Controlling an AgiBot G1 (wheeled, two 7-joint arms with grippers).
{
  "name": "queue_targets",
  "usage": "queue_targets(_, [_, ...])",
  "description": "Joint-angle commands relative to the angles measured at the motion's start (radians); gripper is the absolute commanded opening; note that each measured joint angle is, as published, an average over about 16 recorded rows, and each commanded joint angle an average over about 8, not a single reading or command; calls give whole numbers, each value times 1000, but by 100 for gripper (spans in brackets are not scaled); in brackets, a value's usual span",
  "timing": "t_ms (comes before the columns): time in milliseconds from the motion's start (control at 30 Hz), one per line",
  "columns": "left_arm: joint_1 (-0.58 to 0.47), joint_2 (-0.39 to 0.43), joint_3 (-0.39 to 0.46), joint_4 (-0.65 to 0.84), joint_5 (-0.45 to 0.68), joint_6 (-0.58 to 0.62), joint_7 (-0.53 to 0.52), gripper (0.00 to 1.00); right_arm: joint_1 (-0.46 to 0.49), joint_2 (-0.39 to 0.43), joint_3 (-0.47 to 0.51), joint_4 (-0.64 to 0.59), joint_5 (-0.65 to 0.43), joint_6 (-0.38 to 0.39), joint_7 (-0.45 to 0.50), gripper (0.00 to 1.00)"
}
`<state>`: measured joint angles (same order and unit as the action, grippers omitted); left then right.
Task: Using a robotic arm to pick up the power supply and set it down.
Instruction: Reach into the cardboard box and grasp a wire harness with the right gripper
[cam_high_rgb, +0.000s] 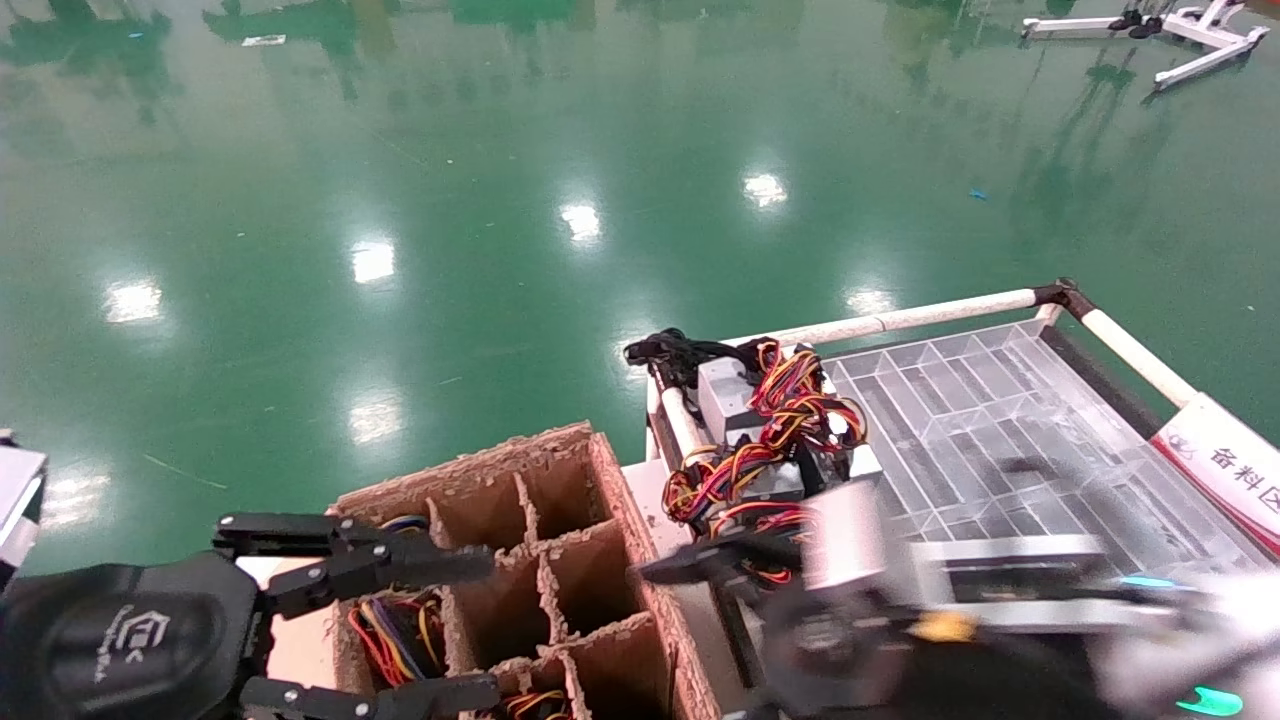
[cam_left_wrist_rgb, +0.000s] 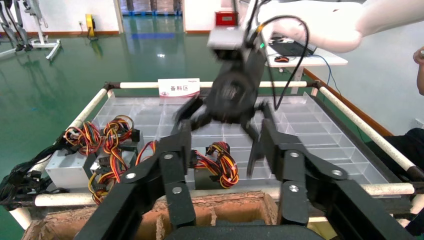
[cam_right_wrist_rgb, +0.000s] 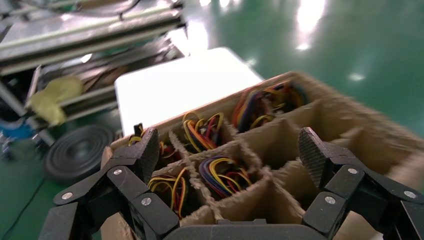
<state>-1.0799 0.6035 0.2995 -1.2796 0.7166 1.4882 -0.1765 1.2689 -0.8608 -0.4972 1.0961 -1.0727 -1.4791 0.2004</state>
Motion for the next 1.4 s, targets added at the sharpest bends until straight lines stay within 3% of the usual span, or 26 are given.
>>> queue_targets(33, [0,0,0,0,0,0,0,0,44,-54,-42,-36,-57,-9,4,100])
queue_targets(400, [0,0,1,0,0,0,0,0,230,-316,-202,-346,-273,-63,-119,97])
queue_targets(467, [0,0,1,0,0,0,0,4,257,-351,-223,-387,-303,-65,-145,80])
queue_targets(567, [0,0,1,0,-1,0,0,14,291,-393,-250,-436,-335,-72,-176,43])
queue_targets(633, [0,0,1,0,-1,0,1,26,310,-414,-266,-464,-351,-77,-191,18])
queue_targets(700, [0,0,1,0,-1,0,1,44,325,-431,-281,-489,-360,-82,-201,2])
queue_targets(833, [0,0,1,0,-1,0,1,82,349,-450,-309,-526,-373,-84,-217,0])
queue_targets(933, [0,-1,1,0,-1,-1,1,98,360,-457,-327,-544,-377,-83,-227,0])
queue_targets(1400, [-1,-1,2,0,-1,-1,1,100,386,-477,-392,-586,-355,-64,-250,0])
